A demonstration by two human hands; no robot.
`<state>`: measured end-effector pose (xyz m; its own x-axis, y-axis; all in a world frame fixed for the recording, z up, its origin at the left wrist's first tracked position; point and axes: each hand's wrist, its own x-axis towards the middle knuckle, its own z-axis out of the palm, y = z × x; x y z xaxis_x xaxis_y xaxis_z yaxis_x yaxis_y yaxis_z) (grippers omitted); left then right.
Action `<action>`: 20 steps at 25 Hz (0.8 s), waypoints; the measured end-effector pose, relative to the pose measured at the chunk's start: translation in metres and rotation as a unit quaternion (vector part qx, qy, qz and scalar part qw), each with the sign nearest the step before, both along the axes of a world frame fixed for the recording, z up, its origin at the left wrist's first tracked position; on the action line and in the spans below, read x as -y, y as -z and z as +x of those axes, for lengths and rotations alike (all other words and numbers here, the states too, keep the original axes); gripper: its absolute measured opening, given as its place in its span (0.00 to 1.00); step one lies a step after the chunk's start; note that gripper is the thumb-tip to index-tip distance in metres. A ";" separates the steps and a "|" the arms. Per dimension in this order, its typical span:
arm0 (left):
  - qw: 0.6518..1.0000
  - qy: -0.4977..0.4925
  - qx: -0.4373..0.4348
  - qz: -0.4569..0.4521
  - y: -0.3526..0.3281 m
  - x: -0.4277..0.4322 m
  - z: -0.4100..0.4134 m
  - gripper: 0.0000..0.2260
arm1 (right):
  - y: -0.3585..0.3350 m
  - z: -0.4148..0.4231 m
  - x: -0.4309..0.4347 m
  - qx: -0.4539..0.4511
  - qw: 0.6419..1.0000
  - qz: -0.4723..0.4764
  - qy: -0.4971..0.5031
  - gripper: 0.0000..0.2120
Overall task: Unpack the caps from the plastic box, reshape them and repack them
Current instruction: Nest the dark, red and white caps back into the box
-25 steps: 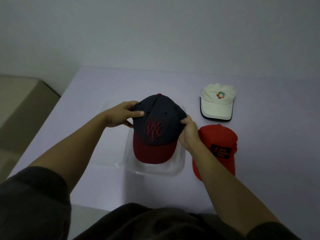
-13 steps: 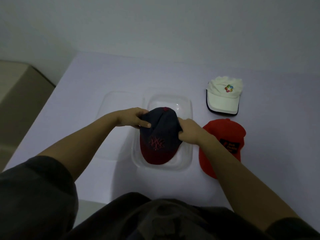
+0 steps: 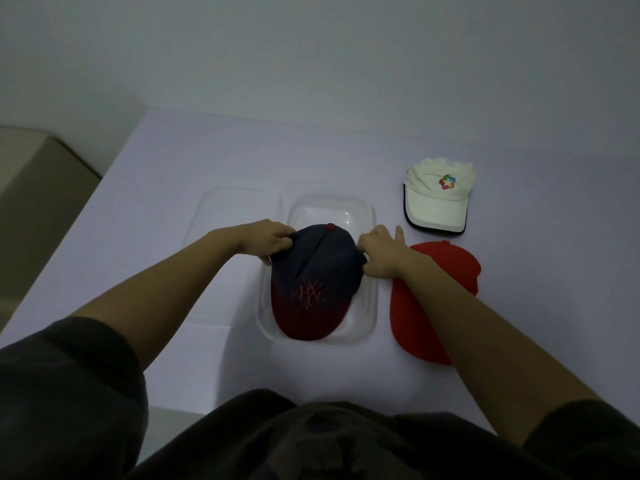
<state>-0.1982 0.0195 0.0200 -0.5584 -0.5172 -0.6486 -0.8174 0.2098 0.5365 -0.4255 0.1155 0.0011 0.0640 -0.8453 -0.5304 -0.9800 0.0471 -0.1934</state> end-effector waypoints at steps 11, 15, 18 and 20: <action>0.978 0.029 0.011 -0.206 0.014 -0.007 0.005 0.09 | 0.025 0.008 -0.007 -0.122 0.977 -0.172 -0.025 0.16; 0.996 -0.039 -0.075 -0.035 0.005 -0.010 0.012 0.21 | 0.023 0.008 -0.008 -0.102 0.975 -0.197 -0.012 0.12; 0.996 -0.026 -0.073 -0.045 0.007 -0.013 0.011 0.17 | 0.017 0.001 -0.013 -0.103 0.983 -0.143 -0.044 0.17; 0.996 -0.009 -0.068 -0.048 0.011 -0.014 0.009 0.17 | 0.013 -0.008 -0.016 -0.018 0.987 -0.153 -0.045 0.20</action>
